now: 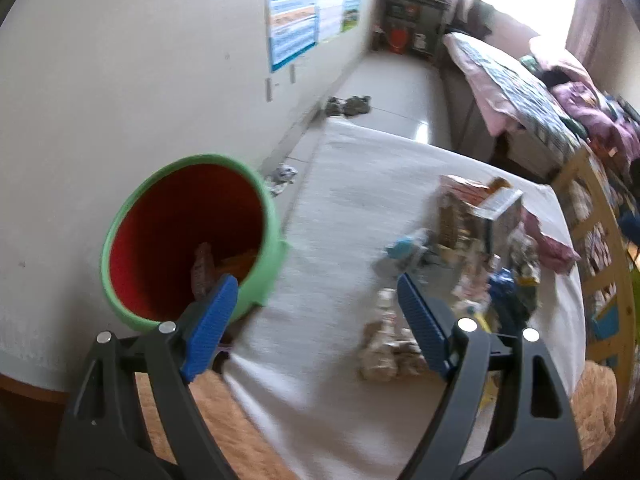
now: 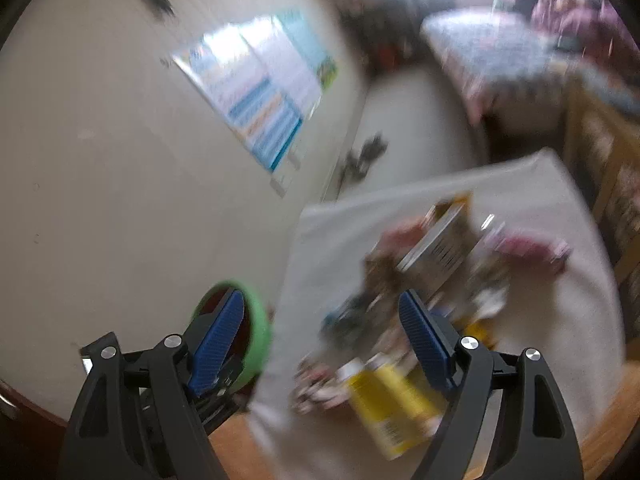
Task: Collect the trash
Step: 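Close the left gripper on the crumpled paper ball on the table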
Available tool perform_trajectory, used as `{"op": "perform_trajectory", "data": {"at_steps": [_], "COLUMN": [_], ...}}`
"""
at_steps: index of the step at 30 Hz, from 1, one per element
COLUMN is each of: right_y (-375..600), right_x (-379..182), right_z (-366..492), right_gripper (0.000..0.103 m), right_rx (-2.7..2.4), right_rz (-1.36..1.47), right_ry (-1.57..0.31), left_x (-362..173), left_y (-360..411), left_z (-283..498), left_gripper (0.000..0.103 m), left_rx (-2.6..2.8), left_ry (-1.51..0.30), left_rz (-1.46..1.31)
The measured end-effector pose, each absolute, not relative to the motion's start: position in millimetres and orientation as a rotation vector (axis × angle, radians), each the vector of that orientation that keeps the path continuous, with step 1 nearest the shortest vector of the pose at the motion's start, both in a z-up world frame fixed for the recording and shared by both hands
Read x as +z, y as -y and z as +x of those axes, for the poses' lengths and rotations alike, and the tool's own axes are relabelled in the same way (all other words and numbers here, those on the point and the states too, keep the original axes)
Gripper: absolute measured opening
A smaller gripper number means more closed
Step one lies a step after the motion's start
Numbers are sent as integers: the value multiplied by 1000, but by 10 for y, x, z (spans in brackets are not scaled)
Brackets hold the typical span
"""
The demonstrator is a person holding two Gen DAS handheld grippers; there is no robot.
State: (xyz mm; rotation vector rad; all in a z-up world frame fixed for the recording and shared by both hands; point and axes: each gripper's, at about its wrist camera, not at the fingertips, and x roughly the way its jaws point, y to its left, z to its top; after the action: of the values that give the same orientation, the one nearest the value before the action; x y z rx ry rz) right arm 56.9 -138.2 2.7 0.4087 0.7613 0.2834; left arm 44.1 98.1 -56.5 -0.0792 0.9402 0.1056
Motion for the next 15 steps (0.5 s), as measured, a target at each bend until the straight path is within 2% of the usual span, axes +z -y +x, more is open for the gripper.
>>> {"op": "perform_trajectory", "data": {"at_steps": [2,11,15], "right_y": [1520,1833,1917], "right_x": [66,-33,-136], "right_z": [518,513,537], "right_gripper": [78,78,78], "right_rx": [267,265,389], "right_rz": [436,447,610], "right_ry": [-728,-799,-875], "left_x": [-559,-566,-591], "left_y": [-846,-541,-531], "left_z": [448,442,444], "left_gripper": [79,80,80], "left_rx": [88,63,69], "left_ry": [-940,-951,-961], "left_rz": [-54,8,3]}}
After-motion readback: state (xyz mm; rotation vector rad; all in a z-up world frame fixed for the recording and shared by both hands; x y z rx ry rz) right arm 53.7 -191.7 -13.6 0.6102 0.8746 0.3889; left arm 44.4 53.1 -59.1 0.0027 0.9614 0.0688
